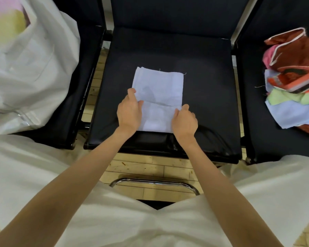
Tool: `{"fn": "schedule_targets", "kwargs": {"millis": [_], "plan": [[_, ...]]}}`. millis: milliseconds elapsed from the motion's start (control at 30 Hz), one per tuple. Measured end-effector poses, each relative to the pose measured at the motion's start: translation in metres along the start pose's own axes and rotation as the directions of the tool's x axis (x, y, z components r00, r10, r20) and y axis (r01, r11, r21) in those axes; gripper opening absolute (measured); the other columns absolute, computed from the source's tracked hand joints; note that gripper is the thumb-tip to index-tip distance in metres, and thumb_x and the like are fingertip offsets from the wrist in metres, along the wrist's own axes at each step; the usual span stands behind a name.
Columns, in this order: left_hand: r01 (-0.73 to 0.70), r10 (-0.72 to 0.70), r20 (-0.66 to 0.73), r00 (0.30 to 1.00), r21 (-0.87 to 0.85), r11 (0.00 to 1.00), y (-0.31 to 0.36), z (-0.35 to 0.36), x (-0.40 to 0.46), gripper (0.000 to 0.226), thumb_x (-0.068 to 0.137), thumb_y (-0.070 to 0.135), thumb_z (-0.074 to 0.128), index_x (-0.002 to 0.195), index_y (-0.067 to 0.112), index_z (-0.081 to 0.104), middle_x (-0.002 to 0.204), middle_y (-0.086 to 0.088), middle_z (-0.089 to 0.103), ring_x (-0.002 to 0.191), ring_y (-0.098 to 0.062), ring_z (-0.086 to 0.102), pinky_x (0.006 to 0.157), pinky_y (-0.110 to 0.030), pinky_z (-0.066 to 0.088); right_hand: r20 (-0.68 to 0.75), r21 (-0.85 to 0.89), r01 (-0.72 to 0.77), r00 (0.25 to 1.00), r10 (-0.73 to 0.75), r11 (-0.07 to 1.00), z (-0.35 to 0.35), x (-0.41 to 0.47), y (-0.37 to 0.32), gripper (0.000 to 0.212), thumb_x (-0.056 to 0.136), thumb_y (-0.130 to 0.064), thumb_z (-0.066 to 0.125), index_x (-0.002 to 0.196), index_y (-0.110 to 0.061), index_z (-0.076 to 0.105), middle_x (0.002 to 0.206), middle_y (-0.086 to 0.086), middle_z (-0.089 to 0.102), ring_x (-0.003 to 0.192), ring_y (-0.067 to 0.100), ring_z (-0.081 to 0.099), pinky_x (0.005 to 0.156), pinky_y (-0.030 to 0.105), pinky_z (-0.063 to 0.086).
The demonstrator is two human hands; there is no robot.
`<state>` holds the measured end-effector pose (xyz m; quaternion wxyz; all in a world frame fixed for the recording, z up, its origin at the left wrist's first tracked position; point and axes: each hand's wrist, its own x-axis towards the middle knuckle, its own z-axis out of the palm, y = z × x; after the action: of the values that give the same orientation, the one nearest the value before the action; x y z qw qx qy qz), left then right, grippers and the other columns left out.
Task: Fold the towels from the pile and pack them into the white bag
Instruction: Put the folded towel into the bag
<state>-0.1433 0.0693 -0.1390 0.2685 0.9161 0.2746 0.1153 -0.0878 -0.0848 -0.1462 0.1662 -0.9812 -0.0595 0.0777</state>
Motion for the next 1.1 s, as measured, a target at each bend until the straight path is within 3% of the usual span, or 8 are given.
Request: {"fn": "schedule_targets", "kwargs": {"millis": [167, 333, 500, 633, 833, 900, 967, 1100], "plan": [[-0.025, 0.024, 0.011, 1.000, 0.126, 0.992, -0.009, 0.011, 0.002, 0.042, 0.090, 0.018, 0.063, 0.125, 0.003, 0.045, 0.108, -0.018, 0.057, 0.093, -0.030, 0.057, 0.076, -0.040, 0.050, -0.031, 0.124, -0.073, 0.997, 0.077, 0.990, 0.007, 0.004, 0.001, 0.025, 0.098, -0.025, 0.046, 0.111, -0.004, 0.048, 0.107, 0.014, 0.059, 0.101, 0.029, 0.053, 0.084, 0.036, 0.042], [-0.249, 0.245, 0.044, 0.968, 0.233, 0.940, -0.019, -0.006, 0.001, 0.037, 0.077, -0.004, 0.065, 0.112, 0.004, 0.057, 0.120, -0.019, 0.051, 0.101, -0.034, 0.052, 0.081, -0.044, 0.048, -0.106, 0.294, 0.095, 0.992, -0.067, 0.951, -0.010, -0.002, 0.009, 0.023, 0.090, -0.013, 0.056, 0.112, -0.007, 0.048, 0.108, 0.010, 0.051, 0.094, 0.016, 0.039, 0.088, 0.031, 0.043], [-0.607, 0.555, 0.389, 0.735, 0.012, 0.795, -0.031, -0.045, -0.013, 0.028, 0.083, 0.003, 0.063, 0.111, 0.006, 0.064, 0.116, -0.008, 0.062, 0.105, -0.026, 0.060, 0.090, -0.040, 0.050, 0.101, 0.191, 0.324, 0.932, -0.347, 0.927, -0.037, -0.014, 0.022, 0.035, 0.081, -0.007, 0.059, 0.116, -0.011, 0.057, 0.122, 0.005, 0.050, 0.112, 0.022, 0.046, 0.099, 0.032, 0.038], [-0.540, 0.446, 0.542, 0.712, 0.018, 0.841, -0.038, -0.060, -0.022, 0.039, 0.084, 0.006, 0.060, 0.123, 0.005, 0.059, 0.124, -0.008, 0.061, 0.116, -0.024, 0.056, 0.101, -0.037, 0.044, 0.367, 0.057, 0.460, 0.816, -0.447, 0.886, -0.048, -0.018, 0.024, 0.052, 0.079, -0.010, 0.058, 0.130, -0.012, 0.053, 0.130, 0.002, 0.055, 0.123, 0.022, 0.046, 0.103, 0.032, 0.033], [-0.480, 0.318, 0.625, 0.713, 0.104, 0.871, -0.031, -0.060, -0.013, 0.043, 0.084, 0.014, 0.063, 0.126, 0.014, 0.058, 0.124, -0.003, 0.061, 0.114, -0.022, 0.056, 0.098, -0.037, 0.045, 0.431, 0.027, 0.439, 0.805, -0.407, 0.898, -0.046, -0.006, 0.018, 0.045, 0.081, -0.009, 0.059, 0.126, -0.010, 0.059, 0.123, 0.008, 0.059, 0.115, 0.028, 0.052, 0.097, 0.038, 0.044], [-0.440, 0.301, 0.589, 0.750, 0.105, 0.892, -0.031, -0.058, -0.010, 0.038, 0.083, 0.014, 0.063, 0.121, 0.013, 0.063, 0.116, -0.004, 0.066, 0.106, -0.022, 0.060, 0.094, -0.037, 0.047, 0.390, 0.072, 0.421, 0.823, -0.414, 0.904, -0.044, -0.004, 0.017, 0.020, 0.081, -0.007, 0.057, 0.096, -0.009, 0.070, 0.098, 0.010, 0.066, 0.097, 0.031, 0.060, 0.078, 0.035, 0.047], [-0.410, 0.298, 0.537, 0.789, 0.099, 0.907, -0.029, -0.058, -0.009, 0.028, 0.083, 0.015, 0.063, 0.111, 0.011, 0.067, 0.100, -0.005, 0.069, 0.090, -0.021, 0.062, 0.083, -0.035, 0.050, 0.362, 0.106, 0.392, 0.840, -0.403, 0.914, -0.044, -0.001, 0.019, 0.018, 0.080, -0.007, 0.054, 0.062, -0.007, 0.054, 0.068, 0.010, 0.057, 0.073, 0.034, 0.058, 0.060, 0.031, 0.039], [-0.353, 0.291, 0.479, 0.828, 0.042, 0.935, -0.019, -0.067, -0.007, 0.006, 0.081, 0.018, 0.065, 0.082, 0.012, 0.066, 0.069, 0.003, 0.061, 0.061, -0.011, 0.055, 0.056, -0.023, 0.039, 0.329, 0.252, 0.326, 0.856, -0.398, 0.911, -0.053, -0.002, 0.024, 0.032, 0.080, -0.010, 0.055, 0.055, -0.011, 0.036, 0.056, 0.003, 0.039, 0.054, 0.019, 0.038, 0.051, 0.026, 0.027]]}}
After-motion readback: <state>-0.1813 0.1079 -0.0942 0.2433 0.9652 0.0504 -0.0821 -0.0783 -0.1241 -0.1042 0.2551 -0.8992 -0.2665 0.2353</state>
